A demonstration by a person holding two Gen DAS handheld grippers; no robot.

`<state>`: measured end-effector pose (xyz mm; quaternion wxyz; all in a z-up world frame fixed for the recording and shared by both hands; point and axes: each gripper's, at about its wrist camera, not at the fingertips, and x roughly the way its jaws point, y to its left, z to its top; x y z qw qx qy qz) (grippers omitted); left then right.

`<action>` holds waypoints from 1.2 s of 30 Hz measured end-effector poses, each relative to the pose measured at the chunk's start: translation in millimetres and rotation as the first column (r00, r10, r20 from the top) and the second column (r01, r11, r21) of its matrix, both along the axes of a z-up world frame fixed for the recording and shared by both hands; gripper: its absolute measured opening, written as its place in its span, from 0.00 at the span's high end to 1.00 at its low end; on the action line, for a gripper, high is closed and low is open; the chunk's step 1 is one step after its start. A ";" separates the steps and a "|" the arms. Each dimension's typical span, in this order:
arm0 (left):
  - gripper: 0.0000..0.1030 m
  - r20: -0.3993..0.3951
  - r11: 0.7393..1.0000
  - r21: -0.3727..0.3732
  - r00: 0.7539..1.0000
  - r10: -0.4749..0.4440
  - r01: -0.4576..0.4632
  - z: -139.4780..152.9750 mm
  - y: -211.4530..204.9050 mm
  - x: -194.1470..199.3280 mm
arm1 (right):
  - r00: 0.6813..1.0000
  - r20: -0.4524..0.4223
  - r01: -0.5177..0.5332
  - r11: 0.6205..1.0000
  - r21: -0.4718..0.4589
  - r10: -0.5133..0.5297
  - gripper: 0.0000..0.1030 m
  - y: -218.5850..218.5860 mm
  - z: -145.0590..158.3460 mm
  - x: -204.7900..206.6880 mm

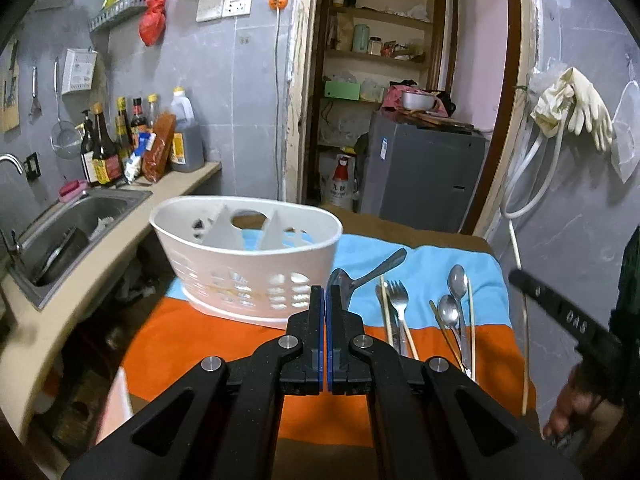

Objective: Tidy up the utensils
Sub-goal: 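Close the left tool on the silver spoon while the right tool grasps a wooden chopstick, then carry the spoon into the white caddy with the left tool while the right drops the chopstick in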

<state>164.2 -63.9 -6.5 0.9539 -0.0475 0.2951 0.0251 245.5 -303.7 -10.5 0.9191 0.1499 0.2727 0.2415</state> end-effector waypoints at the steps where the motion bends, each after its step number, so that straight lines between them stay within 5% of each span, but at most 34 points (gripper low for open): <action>1: 1.00 0.001 1.000 0.003 1.000 0.000 0.000 5.3 4.0 -3.1 | 1.000 0.023 -0.013 1.000 0.010 0.013 0.97 6.4 6.6 1.7; 12: 1.00 0.010 1.000 -0.010 1.000 0.008 -0.008 51.3 68.1 -37.6 | 0.973 0.214 -0.101 0.992 0.072 0.084 0.97 77.9 65.1 11.1; 23: 1.00 0.103 0.999 -0.042 0.995 0.008 -0.004 91.9 139.3 -48.6 | 0.956 0.283 -0.101 0.992 0.071 0.077 0.97 154.8 90.4 8.1; 30: 1.00 0.096 0.999 0.040 0.995 0.006 -0.010 111.3 169.1 -43.3 | 0.944 0.323 -0.116 0.985 0.127 0.070 0.97 177.8 95.7 16.1; 36: 1.00 0.020 0.994 0.106 1.000 0.000 -0.002 99.3 179.6 -35.0 | 0.939 0.344 -0.100 0.977 0.186 0.031 0.97 184.8 88.4 32.7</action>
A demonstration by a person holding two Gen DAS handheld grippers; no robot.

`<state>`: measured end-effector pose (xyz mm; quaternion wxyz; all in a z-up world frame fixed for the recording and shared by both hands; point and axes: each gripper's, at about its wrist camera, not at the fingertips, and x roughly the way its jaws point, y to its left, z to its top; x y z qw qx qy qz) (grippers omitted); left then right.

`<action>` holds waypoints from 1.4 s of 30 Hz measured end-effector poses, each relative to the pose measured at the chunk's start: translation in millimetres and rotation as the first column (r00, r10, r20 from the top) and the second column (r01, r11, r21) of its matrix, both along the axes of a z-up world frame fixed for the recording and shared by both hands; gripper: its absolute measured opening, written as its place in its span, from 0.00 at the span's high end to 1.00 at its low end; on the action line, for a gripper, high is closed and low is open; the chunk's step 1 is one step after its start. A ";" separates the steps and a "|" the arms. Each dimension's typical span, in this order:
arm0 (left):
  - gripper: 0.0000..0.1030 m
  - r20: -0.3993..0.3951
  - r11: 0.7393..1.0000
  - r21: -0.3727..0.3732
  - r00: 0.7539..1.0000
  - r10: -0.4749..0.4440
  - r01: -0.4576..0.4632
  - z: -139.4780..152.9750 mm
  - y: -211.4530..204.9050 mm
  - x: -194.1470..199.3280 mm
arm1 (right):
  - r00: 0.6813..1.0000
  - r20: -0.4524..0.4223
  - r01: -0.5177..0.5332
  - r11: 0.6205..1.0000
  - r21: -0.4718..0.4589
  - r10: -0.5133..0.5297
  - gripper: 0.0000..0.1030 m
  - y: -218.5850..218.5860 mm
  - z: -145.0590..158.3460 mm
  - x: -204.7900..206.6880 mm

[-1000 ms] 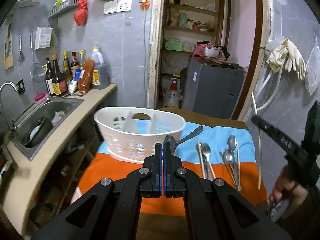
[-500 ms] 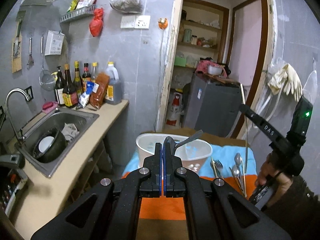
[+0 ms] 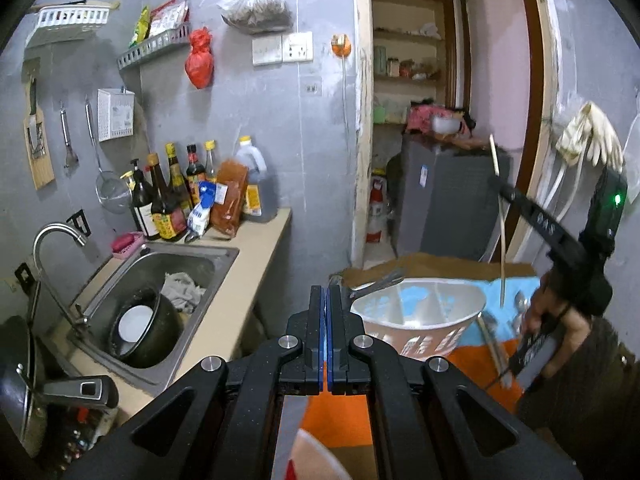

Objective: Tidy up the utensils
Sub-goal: 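Carry the spoon into the white caddy with the left tool while the right drops the chopstick in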

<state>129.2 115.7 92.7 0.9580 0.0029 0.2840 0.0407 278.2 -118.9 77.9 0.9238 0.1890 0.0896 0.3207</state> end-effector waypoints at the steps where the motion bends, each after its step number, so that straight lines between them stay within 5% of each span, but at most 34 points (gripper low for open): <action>1: 1.00 -0.013 1.000 0.003 1.000 -0.002 0.002 -4.3 0.5 0.9 | 1.000 0.003 0.004 1.000 0.002 -0.004 0.97 1.4 -2.1 3.0; 12: 1.00 -0.084 0.997 0.065 0.996 -0.034 0.039 -20.0 -6.1 25.1 | 0.997 0.040 0.061 0.998 0.008 -0.061 0.97 1.9 -3.8 23.4; 29: 1.00 -0.189 0.991 0.121 0.981 -0.040 0.063 -45.8 -34.1 85.6 | 0.997 -0.039 0.070 0.997 -0.022 -0.071 0.96 6.8 -53.6 31.4; 38: 0.99 -0.223 0.996 -0.045 0.971 -0.086 0.077 -58.8 -27.1 110.8 | 0.995 -0.091 0.022 0.993 -0.112 -0.032 0.95 15.7 -65.0 25.8; 42: 0.97 -0.168 0.979 -0.177 0.977 -0.134 0.104 -55.0 -20.8 111.8 | 0.995 -0.094 0.010 0.989 -0.146 -0.024 0.77 14.3 -60.6 19.7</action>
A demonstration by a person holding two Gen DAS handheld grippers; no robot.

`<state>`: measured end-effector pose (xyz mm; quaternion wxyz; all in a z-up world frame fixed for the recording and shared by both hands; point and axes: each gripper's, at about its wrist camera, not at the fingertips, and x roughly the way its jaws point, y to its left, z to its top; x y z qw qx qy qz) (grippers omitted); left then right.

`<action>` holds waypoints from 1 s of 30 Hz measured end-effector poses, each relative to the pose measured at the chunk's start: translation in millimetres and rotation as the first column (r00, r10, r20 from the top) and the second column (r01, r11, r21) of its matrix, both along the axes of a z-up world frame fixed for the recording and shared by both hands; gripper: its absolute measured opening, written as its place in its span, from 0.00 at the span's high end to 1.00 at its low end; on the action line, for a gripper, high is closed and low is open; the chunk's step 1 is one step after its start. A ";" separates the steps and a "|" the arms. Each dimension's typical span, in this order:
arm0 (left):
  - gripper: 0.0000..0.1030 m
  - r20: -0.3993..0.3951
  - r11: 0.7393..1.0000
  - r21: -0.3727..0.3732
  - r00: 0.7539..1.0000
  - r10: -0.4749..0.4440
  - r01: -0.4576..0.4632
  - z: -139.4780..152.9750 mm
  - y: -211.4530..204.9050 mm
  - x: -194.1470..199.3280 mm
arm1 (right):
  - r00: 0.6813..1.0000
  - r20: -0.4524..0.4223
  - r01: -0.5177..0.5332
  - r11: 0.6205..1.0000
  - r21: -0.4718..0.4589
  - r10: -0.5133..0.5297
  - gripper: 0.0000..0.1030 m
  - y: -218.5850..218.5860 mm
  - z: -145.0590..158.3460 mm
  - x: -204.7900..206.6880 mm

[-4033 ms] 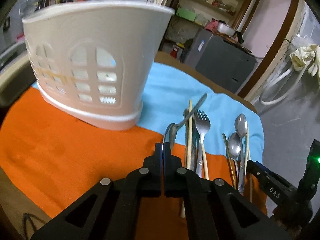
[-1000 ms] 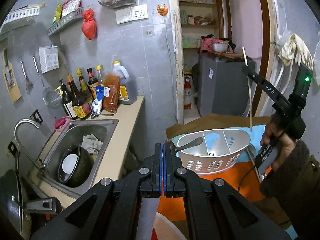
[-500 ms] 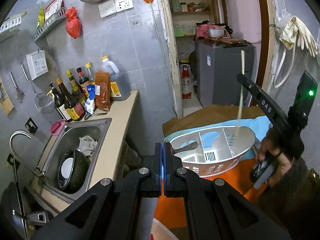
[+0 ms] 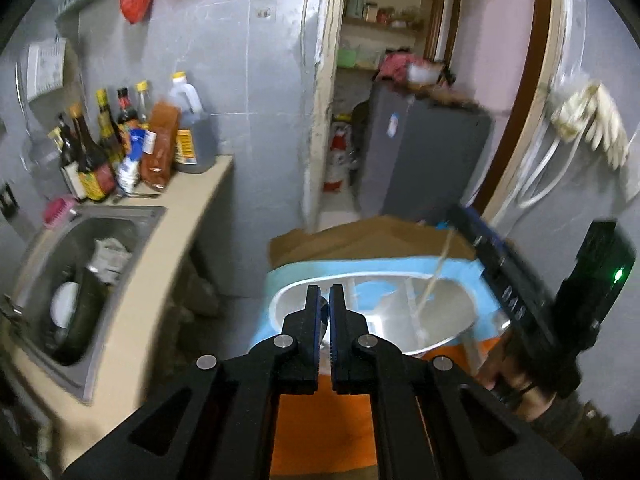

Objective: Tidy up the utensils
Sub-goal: 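Carry the spoon into the white caddy with the left tool while the right drops the chopstick in, then open both tools and move them back over the remaining utensils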

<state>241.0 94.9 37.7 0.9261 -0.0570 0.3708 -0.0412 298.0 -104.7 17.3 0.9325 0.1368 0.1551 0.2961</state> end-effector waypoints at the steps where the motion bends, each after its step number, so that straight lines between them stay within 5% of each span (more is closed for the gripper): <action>1: 0.93 0.022 0.999 -0.050 1.000 -0.009 0.010 0.5 2.9 -0.6 | 1.000 0.000 0.001 1.000 -0.004 -0.001 0.77 -1.9 2.6 -1.7; 4: 0.64 0.083 0.991 -0.130 0.996 0.018 -0.007 4.3 7.4 -3.3 | 1.000 0.010 0.007 1.000 -0.012 -0.007 0.77 -9.4 12.0 -6.7; 11: 0.54 0.199 0.983 -0.182 0.979 0.041 -0.004 21.4 -8.1 -11.6 | 0.995 0.065 0.075 0.997 -0.032 -0.073 0.65 -46.8 44.7 -28.3; 13: 0.47 0.254 0.983 -0.184 0.966 0.047 0.000 29.1 -17.9 -17.4 | 0.992 0.078 0.103 0.994 -0.027 -0.101 0.51 -60.9 51.9 -35.0; 19: 0.26 0.382 0.988 -0.157 0.922 0.059 0.002 41.8 -55.5 -35.9 | 0.975 0.133 0.184 0.982 -0.045 -0.177 0.30 -106.1 69.3 -61.3; 30: 0.05 0.430 0.993 -0.107 0.898 0.095 -0.053 16.1 -122.0 -50.9 | 0.957 0.119 0.280 0.952 -0.127 -0.265 0.00 -169.3 46.7 -91.9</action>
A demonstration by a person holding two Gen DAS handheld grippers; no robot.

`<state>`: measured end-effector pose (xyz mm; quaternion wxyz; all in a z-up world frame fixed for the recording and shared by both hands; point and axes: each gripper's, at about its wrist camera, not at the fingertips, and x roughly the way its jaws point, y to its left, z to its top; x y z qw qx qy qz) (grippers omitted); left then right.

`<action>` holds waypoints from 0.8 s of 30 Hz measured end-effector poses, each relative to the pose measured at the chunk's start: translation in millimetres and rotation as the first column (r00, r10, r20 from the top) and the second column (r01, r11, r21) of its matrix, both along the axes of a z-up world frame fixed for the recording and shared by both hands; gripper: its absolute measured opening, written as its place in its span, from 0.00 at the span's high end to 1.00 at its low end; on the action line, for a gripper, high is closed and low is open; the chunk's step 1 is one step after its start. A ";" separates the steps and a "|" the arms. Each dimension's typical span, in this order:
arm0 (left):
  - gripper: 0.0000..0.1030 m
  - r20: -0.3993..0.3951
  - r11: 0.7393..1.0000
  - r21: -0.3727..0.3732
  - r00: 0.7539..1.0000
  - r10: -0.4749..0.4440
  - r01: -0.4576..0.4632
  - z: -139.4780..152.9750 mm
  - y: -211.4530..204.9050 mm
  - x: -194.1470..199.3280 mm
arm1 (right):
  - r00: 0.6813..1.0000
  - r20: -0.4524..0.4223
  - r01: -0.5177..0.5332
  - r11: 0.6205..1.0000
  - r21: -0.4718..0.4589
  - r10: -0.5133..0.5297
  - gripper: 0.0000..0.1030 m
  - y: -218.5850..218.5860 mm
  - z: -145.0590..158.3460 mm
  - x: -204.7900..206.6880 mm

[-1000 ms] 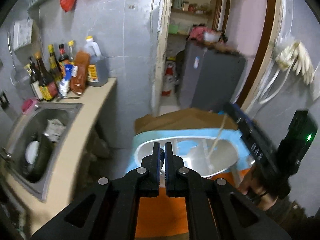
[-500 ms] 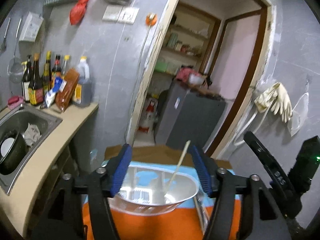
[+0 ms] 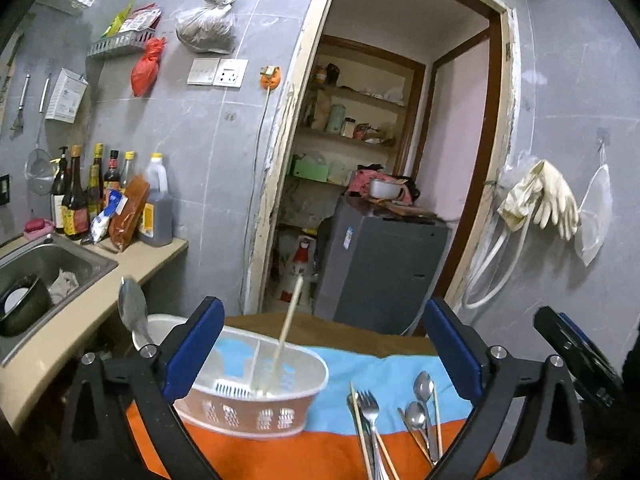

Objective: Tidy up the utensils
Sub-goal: 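Open both tools and move them back over the remaining utensils, then grasp the silver fork with the left tool while the right tool grasps a chopstick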

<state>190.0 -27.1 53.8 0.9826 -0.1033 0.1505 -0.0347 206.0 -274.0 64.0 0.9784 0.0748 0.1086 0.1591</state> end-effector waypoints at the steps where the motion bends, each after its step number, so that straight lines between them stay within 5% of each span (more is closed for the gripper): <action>1: 0.05 -0.008 1.000 0.009 1.000 0.010 -0.010 -7.1 -6.9 -0.6 | 1.000 -0.017 0.002 1.000 -0.003 -0.002 0.00 -5.3 -5.7 0.1; 15: 0.05 -0.276 0.994 0.097 0.961 -0.019 0.047 -107.0 -74.9 33.8 | 0.965 -0.257 0.027 0.998 -0.053 -0.040 0.01 -59.9 -88.5 35.3; 21: 0.11 -0.335 0.989 0.114 0.941 -0.056 0.100 -137.3 -91.8 58.6 | 0.928 -0.371 0.011 0.999 -0.048 -0.028 0.22 -70.6 -117.7 60.3; 24: 0.30 -0.377 0.984 0.107 0.922 -0.092 0.142 -151.0 -98.5 71.9 | 0.908 -0.418 -0.003 0.999 -0.039 -0.013 0.36 -72.4 -129.5 72.8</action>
